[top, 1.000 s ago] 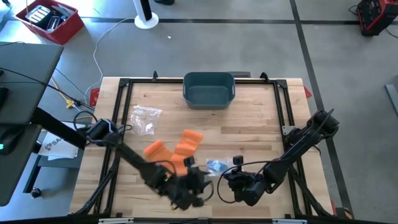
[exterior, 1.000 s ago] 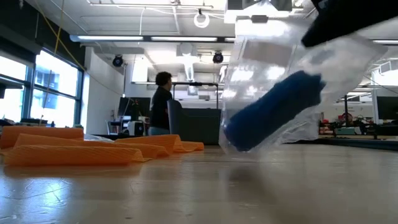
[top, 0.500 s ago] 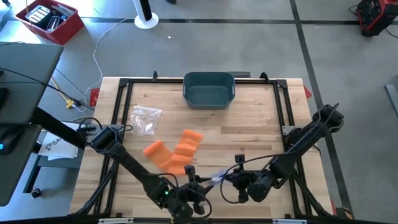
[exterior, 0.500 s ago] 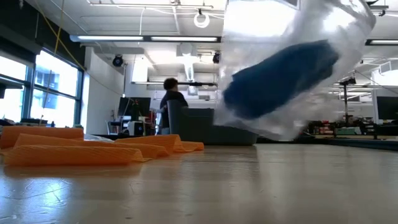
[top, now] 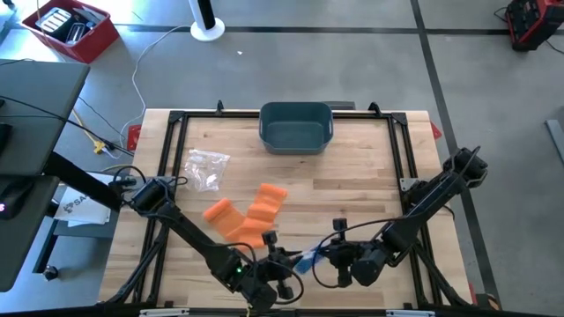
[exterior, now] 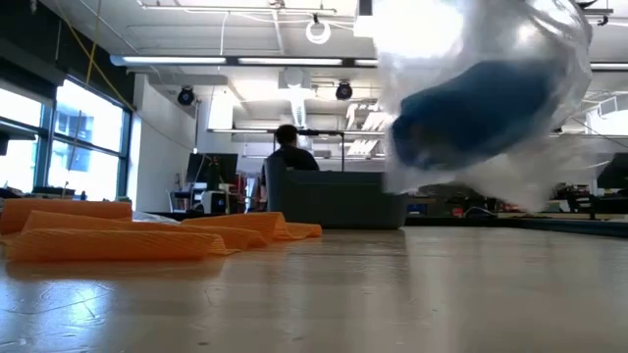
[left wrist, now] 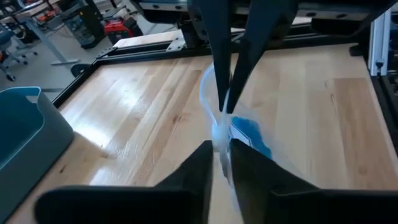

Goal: Roll bandage
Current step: Close the transparent zip bag

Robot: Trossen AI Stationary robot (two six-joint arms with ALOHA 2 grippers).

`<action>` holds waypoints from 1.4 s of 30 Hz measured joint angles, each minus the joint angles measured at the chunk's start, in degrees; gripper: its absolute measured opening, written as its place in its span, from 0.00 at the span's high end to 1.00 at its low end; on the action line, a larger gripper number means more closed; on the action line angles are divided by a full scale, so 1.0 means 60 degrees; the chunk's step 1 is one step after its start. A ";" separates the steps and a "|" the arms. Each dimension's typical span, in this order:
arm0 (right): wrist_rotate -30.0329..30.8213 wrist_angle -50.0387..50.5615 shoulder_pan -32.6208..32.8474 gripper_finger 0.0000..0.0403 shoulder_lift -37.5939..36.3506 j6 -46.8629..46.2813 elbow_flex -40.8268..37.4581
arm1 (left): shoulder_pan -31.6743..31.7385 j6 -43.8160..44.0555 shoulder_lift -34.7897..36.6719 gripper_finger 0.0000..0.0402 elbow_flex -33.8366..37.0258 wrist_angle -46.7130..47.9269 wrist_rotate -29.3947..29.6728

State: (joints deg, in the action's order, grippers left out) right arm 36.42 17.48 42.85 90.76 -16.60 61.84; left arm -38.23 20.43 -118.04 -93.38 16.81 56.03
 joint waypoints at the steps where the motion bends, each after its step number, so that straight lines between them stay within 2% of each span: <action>1: -0.0002 -0.0007 0.0000 1.00 -0.0001 0.0004 0.0000 | 0.0010 0.0000 0.0000 0.92 0.0000 0.0010 -0.0002; 4: 0.0004 -0.0028 0.0000 1.00 -0.0004 0.0004 0.0000 | 0.0054 -0.0004 0.0000 0.98 0.0000 0.0001 0.0007; 9: 0.0007 -0.0175 0.0000 1.00 -0.0003 0.0018 0.0000 | 0.0183 -0.0484 -0.0140 0.99 0.0000 -0.0398 -0.0099; 16: -0.0160 -0.0165 -0.0011 1.00 0.0000 -0.0004 0.0000 | 0.0421 -0.0681 -0.0273 0.99 0.0000 -0.0984 -0.0850; 23: -0.0314 0.0486 -0.0011 0.99 0.0000 -0.0716 0.0000 | 0.0366 -0.0463 -0.0273 1.00 0.0000 -0.0509 -0.0603; 26: -0.0404 0.1058 -0.0015 0.94 0.0000 -0.1005 0.0000 | 0.0337 0.0071 -0.0273 1.00 0.0000 0.0021 -0.0567; 29: -0.0444 0.1244 -0.0015 0.84 -0.0018 -0.1113 -0.0004 | 0.0337 0.0361 -0.0273 1.00 0.0000 0.0282 -0.0550; 35: -0.0520 -0.0494 -0.0010 0.63 -0.0022 0.0361 -0.0004 | 0.0337 0.0318 -0.0273 1.00 0.0000 0.0290 -0.0548; 38: -0.0201 -0.1290 -0.0030 0.60 -0.0004 0.1037 0.0000 | 0.0337 0.0106 -0.0273 1.00 0.0000 0.0199 -0.0667; 42: -0.0097 -0.1920 -0.0242 0.61 0.0284 0.1747 0.0000 | 0.0308 -0.0248 -0.0273 1.00 0.0000 0.0024 -0.0874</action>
State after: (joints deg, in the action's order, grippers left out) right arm 35.84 5.96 41.40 92.46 -6.12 61.84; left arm -36.38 18.94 -119.68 -93.38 16.95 50.78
